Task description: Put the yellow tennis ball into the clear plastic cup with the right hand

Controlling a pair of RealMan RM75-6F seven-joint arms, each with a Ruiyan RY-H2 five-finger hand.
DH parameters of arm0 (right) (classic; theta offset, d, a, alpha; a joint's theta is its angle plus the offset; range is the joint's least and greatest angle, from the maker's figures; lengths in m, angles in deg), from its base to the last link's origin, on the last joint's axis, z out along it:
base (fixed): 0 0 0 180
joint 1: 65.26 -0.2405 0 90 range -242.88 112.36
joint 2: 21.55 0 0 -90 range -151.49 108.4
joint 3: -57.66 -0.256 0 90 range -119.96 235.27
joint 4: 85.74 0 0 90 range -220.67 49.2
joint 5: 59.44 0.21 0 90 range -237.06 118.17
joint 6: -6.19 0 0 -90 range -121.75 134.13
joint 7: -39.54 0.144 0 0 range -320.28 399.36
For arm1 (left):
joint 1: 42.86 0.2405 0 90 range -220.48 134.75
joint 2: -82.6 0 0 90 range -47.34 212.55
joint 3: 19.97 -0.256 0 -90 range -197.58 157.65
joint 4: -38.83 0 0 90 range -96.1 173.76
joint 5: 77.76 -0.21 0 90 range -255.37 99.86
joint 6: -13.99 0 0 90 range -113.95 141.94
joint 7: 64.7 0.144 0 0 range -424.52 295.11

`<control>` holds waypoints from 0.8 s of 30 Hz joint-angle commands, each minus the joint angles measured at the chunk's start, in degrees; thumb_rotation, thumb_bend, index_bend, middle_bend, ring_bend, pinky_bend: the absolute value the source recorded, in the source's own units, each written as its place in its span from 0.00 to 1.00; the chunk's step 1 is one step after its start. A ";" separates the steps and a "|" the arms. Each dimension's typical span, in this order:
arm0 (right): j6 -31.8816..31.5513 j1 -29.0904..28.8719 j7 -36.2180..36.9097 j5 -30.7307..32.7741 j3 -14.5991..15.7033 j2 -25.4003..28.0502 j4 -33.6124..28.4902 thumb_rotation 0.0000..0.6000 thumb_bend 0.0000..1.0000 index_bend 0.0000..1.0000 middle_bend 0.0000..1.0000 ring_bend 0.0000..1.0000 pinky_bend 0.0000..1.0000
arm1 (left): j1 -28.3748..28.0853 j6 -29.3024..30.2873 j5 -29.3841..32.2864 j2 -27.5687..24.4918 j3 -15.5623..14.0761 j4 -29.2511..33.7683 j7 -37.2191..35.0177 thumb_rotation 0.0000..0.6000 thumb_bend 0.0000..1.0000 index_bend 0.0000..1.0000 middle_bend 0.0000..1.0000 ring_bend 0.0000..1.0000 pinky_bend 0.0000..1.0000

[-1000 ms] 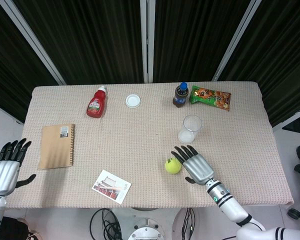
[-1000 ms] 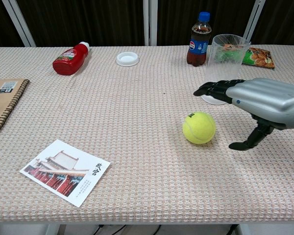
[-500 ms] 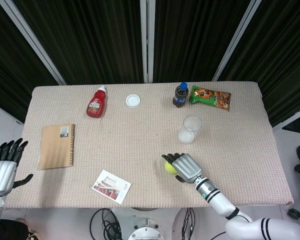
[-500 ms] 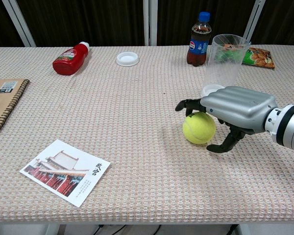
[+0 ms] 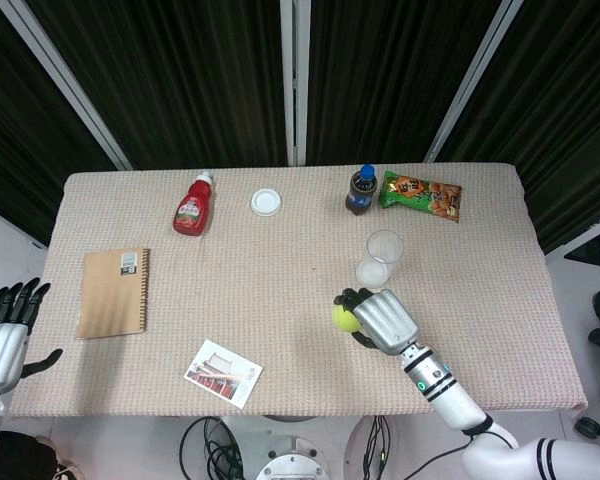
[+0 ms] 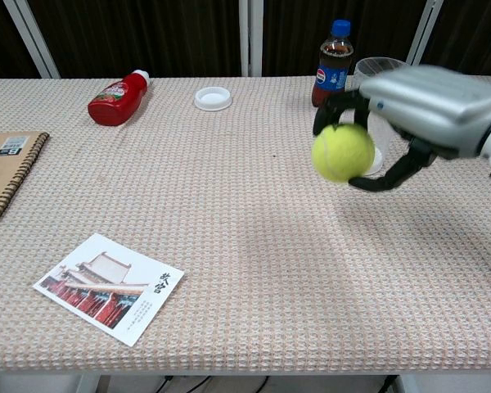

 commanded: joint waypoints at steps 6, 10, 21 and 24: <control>-11.66 2.79 3.46 -2.94 -7.60 9.36 -6.00 1.00 0.44 0.61 0.57 0.61 0.80 | -0.36 -0.58 -0.02 0.42 0.02 -0.27 0.67 1.00 0.15 0.04 0.00 0.00 0.00; -9.80 1.98 2.13 3.73 -10.04 10.27 -4.25 1.00 0.44 0.61 0.57 0.61 0.80 | -0.61 -1.51 -0.14 0.05 -0.38 0.11 0.77 1.00 0.15 0.04 0.00 0.00 0.00; -3.47 -2.08 1.95 12.65 -10.20 6.06 6.09 1.00 0.47 0.60 0.54 0.60 0.77 | -1.05 -3.65 1.56 0.28 -0.27 -1.35 -0.79 1.00 0.15 0.04 0.00 0.00 0.00; -2.30 -2.98 2.52 13.39 -9.98 5.15 7.17 1.00 0.47 0.59 0.53 0.60 0.77 | -1.18 -3.97 1.79 0.40 -0.15 -2.00 -1.70 1.00 0.15 0.04 0.00 0.00 0.00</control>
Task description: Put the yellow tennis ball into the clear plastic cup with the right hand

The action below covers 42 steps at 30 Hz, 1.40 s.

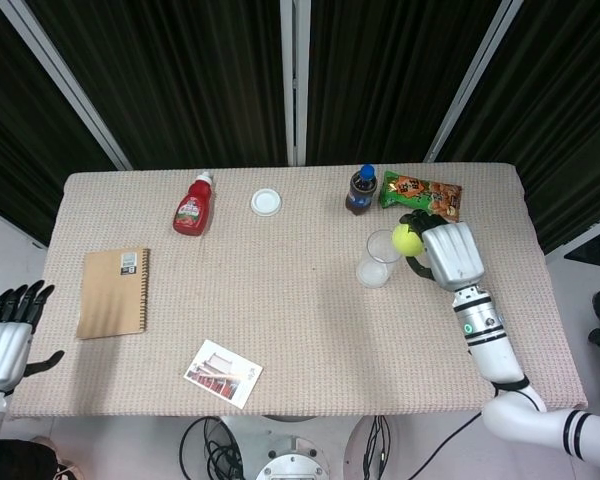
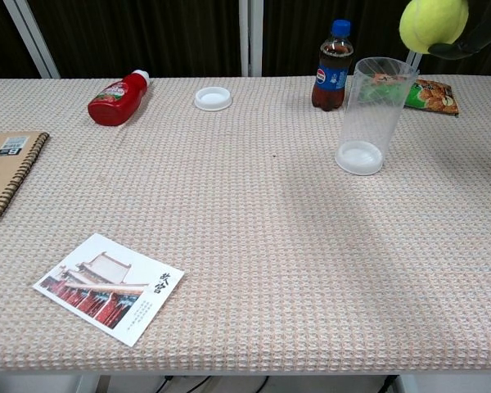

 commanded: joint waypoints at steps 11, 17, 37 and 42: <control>4.57 -2.63 1.84 2.17 1.44 -0.03 -1.04 1.00 0.28 0.20 0.26 0.26 0.41 | -0.06 -0.48 0.22 0.63 0.06 -2.85 -3.40 1.00 0.15 0.04 0.00 0.00 0.00; 4.59 -2.74 3.33 1.33 1.93 1.30 -2.11 1.00 0.15 0.00 0.01 0.00 0.08 | 0.04 0.42 -0.71 0.54 -0.05 -2.53 -3.19 1.00 0.15 0.04 0.00 0.00 0.00; -19.89 18.39 7.59 -11.21 15.50 9.90 -2.64 1.00 0.13 0.00 0.00 0.00 0.00 | 0.80 4.36 -3.35 0.95 0.10 -2.90 -4.19 1.00 0.15 0.04 0.00 0.00 0.00; -24.49 25.99 17.11 -11.06 18.81 8.04 6.25 1.00 0.13 0.00 0.00 0.00 0.00 | 0.73 4.64 -3.87 1.37 0.00 -3.60 -3.80 1.00 0.15 0.04 0.00 0.00 0.00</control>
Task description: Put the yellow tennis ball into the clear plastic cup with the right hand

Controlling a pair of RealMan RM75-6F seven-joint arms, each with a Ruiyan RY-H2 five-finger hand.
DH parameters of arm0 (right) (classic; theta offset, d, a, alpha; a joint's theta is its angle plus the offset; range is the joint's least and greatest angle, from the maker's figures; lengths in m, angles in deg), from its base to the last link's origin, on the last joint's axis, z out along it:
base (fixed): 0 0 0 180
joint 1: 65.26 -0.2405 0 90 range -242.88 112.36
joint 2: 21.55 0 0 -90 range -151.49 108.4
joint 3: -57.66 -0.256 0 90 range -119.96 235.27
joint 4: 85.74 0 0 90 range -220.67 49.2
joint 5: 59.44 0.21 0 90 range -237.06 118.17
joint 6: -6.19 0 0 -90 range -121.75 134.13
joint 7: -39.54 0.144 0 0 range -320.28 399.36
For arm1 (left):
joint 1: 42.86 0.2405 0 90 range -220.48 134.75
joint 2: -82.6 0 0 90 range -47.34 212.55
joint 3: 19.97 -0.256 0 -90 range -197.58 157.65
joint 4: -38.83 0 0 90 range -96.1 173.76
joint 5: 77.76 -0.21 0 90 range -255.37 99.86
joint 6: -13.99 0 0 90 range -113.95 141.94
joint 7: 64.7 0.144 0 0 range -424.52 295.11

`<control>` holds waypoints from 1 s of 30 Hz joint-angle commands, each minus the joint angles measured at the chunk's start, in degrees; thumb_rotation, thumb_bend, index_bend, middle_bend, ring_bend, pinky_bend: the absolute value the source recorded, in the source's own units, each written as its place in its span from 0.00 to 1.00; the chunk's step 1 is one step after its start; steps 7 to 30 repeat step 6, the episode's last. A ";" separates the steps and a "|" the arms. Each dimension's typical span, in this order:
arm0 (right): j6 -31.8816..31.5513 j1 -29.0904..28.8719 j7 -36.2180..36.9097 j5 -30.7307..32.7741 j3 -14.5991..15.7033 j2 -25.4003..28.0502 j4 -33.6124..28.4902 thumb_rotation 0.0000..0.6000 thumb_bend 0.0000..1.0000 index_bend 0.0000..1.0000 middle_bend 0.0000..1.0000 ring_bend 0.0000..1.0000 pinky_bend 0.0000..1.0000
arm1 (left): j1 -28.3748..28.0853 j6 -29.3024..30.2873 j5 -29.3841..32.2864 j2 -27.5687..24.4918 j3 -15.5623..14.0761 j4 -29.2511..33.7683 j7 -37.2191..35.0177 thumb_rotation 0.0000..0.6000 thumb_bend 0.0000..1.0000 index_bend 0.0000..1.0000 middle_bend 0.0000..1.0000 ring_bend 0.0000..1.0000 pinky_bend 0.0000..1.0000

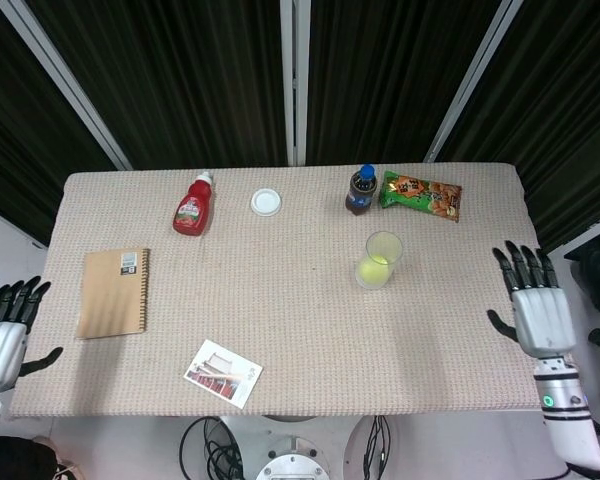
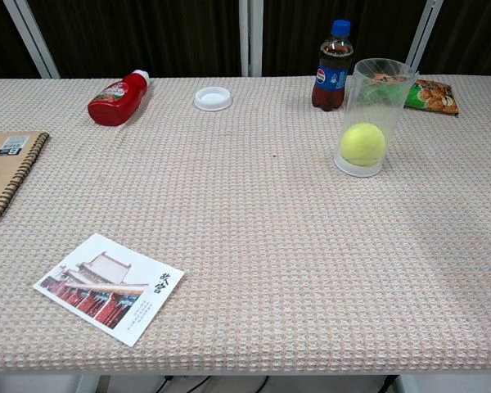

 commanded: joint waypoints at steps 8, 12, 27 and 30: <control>-7.33 10.74 14.21 -2.03 4.24 -4.63 17.41 1.00 0.13 0.00 0.00 0.00 0.00 | 0.22 0.45 -0.39 1.08 -0.27 -1.45 -0.19 1.00 0.15 0.04 0.00 0.00 0.00; -7.33 10.74 14.21 -2.03 4.24 -4.63 17.41 1.00 0.13 0.00 0.00 0.00 0.00 | 0.22 0.45 -0.39 1.08 -0.27 -1.45 -0.19 1.00 0.15 0.04 0.00 0.00 0.00; -7.33 10.74 14.21 -2.03 4.24 -4.63 17.41 1.00 0.13 0.00 0.00 0.00 0.00 | 0.22 0.45 -0.39 1.08 -0.27 -1.45 -0.19 1.00 0.15 0.04 0.00 0.00 0.00; -7.33 10.74 14.21 -2.03 4.24 -4.63 17.41 1.00 0.13 0.00 0.00 0.00 0.00 | 0.22 0.45 -0.39 1.08 -0.27 -1.45 -0.19 1.00 0.15 0.04 0.00 0.00 0.00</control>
